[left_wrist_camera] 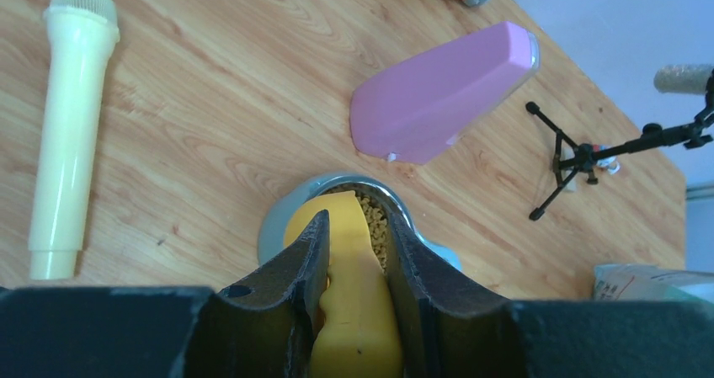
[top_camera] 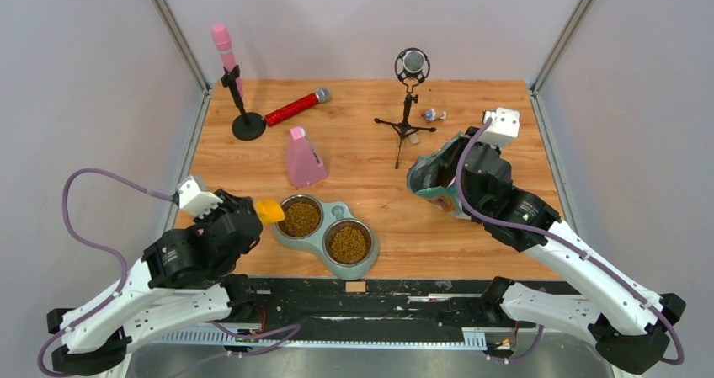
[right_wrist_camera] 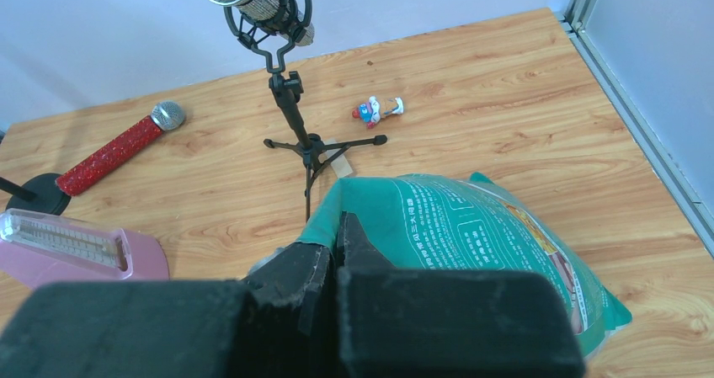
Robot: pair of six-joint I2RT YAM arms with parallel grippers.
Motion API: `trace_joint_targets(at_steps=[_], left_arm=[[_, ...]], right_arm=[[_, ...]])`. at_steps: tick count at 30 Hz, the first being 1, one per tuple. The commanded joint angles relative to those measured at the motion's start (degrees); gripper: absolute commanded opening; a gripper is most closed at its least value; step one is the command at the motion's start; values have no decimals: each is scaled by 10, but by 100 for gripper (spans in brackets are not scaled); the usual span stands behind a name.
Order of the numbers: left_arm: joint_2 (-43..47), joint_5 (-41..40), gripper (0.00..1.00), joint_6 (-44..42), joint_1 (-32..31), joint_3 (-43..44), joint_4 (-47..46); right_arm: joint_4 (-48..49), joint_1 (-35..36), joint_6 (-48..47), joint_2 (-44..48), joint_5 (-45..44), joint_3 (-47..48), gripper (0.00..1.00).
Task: Serve the pet food
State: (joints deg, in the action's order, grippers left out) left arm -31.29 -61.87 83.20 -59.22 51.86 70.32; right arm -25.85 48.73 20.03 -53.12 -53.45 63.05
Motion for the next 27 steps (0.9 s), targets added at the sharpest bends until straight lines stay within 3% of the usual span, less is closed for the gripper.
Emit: trace_joint_targets(at_steps=[1,10,15,18,22,25,27], left_arm=[[-40,-6,0,-113,1,41,-46],[-90,3,0,-155,1,52,-73],[-63,-15,0,-115,1,48,-52],[-35,-46,0,2,1,30,-20],[25,-112,0,95,1,-43,-78],[35,-190,0,262,11,-104,-74],[15,-205,0,282,49,-129,-92]], right_arm=[[77,3,2,15,-14,23,0],[77,3,3,22,-11,21,0],[77,3,4,24,-7,19,0],[77,3,7,22,-5,19,0],[77,3,5,22,3,20,0],[77,3,6,25,6,17,0],[77,3,5,24,9,18,0]])
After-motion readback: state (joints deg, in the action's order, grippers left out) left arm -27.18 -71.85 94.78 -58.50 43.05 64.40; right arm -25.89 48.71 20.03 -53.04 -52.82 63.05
